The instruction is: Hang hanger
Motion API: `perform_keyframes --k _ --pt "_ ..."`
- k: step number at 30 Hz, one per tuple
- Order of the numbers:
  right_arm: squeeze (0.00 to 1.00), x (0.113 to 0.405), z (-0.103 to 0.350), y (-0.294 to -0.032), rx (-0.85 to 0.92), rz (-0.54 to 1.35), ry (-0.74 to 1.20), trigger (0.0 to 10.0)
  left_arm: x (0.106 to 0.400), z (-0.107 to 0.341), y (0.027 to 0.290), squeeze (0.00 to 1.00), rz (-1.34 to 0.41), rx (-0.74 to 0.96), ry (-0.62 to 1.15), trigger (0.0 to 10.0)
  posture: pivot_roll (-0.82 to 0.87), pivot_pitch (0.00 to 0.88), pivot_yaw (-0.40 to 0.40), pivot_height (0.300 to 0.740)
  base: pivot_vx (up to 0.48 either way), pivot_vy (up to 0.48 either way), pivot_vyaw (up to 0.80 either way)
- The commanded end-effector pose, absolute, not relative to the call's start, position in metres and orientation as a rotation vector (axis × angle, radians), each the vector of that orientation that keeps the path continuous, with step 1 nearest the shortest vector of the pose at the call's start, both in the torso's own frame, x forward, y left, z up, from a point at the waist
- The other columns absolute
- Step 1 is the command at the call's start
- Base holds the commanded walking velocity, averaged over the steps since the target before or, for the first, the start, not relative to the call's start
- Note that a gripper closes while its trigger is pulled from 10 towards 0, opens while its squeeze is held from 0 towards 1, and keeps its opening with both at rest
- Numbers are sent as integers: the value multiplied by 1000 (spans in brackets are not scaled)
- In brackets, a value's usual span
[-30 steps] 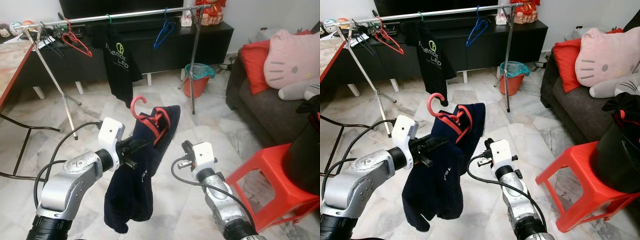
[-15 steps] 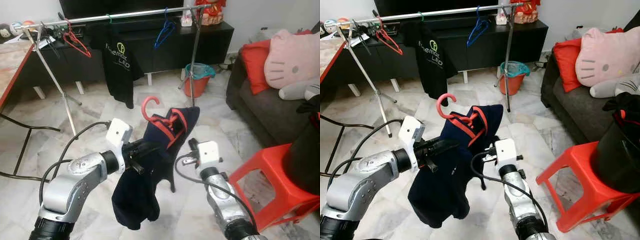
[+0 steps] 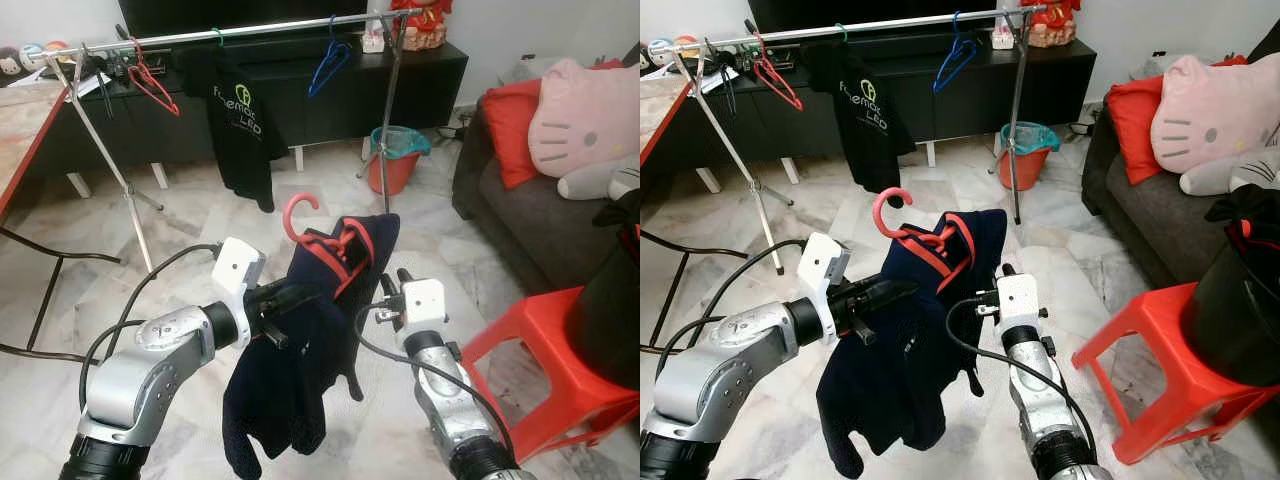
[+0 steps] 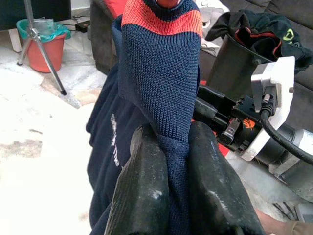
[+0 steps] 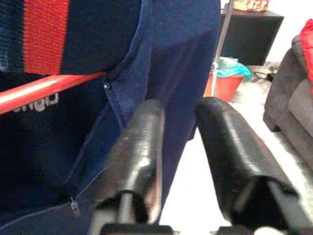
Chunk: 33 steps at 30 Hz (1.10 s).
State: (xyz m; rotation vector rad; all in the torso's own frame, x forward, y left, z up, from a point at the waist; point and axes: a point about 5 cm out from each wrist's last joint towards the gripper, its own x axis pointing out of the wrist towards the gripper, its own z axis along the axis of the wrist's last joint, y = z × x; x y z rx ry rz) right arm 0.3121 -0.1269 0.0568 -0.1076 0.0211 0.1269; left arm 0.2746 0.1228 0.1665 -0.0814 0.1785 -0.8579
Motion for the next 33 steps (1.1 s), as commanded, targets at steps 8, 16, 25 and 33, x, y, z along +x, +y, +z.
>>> perform_keyframes --k 8,16,25,33 --pt "1000 312 57 -127 -111 125 21 10000 273 178 122 0 -876 -79 111 10000 9 53 20 740 0 0 0" --pt "0 311 44 -123 -165 171 127 10000 270 178 120 0 -914 -87 123 10000 10 54 19 740 0 0 0" --pt "0 313 48 -121 -151 176 101 10000 257 181 113 0 -1022 -102 135 10000 12 54 19 740 0 0 0" --pt "0 314 51 -119 -143 184 80 10000 252 182 110 0 -1069 -112 137 10000 14 52 18 740 0 0 0"
